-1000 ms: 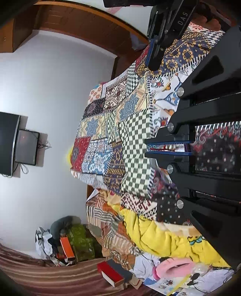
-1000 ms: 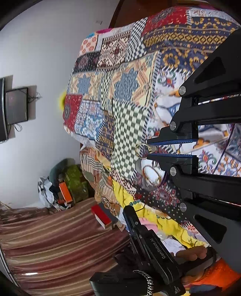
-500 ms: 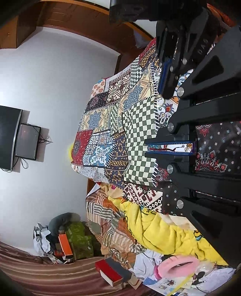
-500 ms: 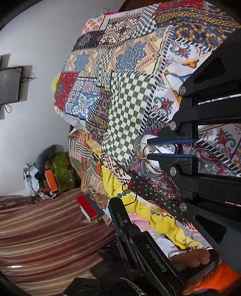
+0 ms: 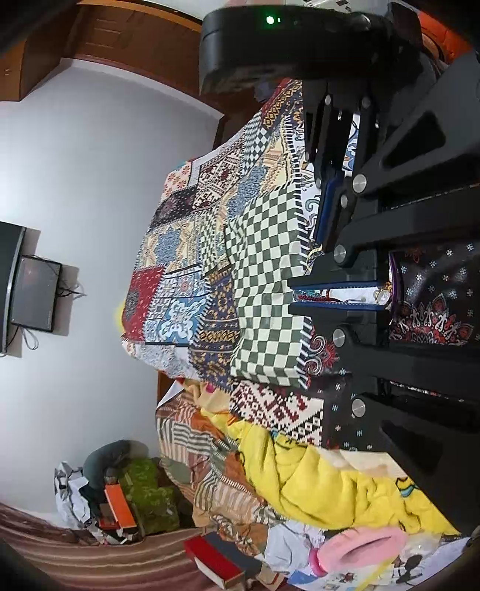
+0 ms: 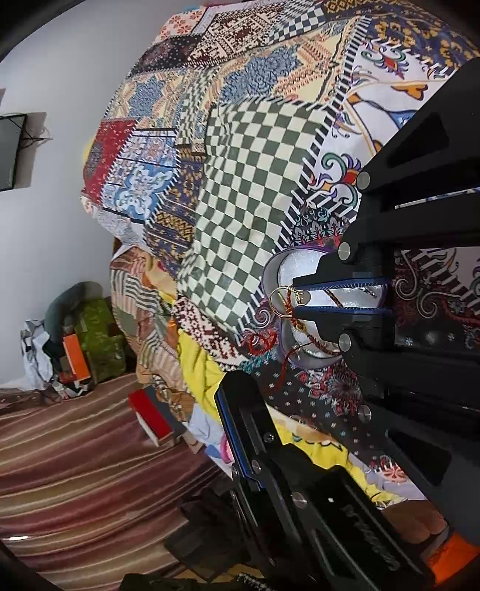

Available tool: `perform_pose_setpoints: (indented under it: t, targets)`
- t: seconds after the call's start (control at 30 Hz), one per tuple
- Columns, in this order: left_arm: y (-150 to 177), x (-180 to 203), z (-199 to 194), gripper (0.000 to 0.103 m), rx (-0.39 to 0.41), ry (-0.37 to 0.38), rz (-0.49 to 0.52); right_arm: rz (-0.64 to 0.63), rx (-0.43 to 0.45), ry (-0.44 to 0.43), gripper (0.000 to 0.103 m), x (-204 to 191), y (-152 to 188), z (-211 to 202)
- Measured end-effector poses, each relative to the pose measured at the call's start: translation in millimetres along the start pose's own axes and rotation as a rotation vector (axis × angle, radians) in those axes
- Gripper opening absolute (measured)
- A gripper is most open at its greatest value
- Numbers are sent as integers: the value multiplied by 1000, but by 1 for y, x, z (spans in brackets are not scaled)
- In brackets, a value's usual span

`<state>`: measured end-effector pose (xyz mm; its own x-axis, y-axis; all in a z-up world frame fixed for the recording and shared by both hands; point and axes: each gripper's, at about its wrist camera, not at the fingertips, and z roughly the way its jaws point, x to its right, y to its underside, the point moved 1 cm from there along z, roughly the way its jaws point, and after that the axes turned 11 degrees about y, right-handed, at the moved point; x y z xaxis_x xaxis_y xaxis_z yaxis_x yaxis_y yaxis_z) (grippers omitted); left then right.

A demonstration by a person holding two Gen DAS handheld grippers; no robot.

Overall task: Organize jewelry
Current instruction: 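Carry the ring with the right tool over the heart tin, then open the right tool to drop the ring into the tin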

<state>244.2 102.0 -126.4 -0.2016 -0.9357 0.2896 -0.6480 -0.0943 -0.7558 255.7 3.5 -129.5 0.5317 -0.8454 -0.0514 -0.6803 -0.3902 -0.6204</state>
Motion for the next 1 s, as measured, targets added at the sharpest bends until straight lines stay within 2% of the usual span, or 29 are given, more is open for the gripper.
perform_pose_setpoints:
  t: [0.27,0.53,0.6,0.67,0.73,1.0]
  targets:
    - [8,-5,21,4,-52,11,-4,-2,-56,-11,8,1,7,22]
    - [8,-6,20,5,-55,0,-6,-39,-69,-15,8,-5,10,23]
    - [7,-8,18,8,-54,-7,-15,-40,-85,-17,8,-6,10,25]
    - [6,-10,15,16,-53,-14,-27,-36,-99,-18,12,-5,11,26]
    - [6,-11,11,20,-47,-20,-34,-34,-107,-20,15,-5,12,24]
    - [-2,2,-19,20,2,-33,-17,-19,-26,14,15,0,6,-18]
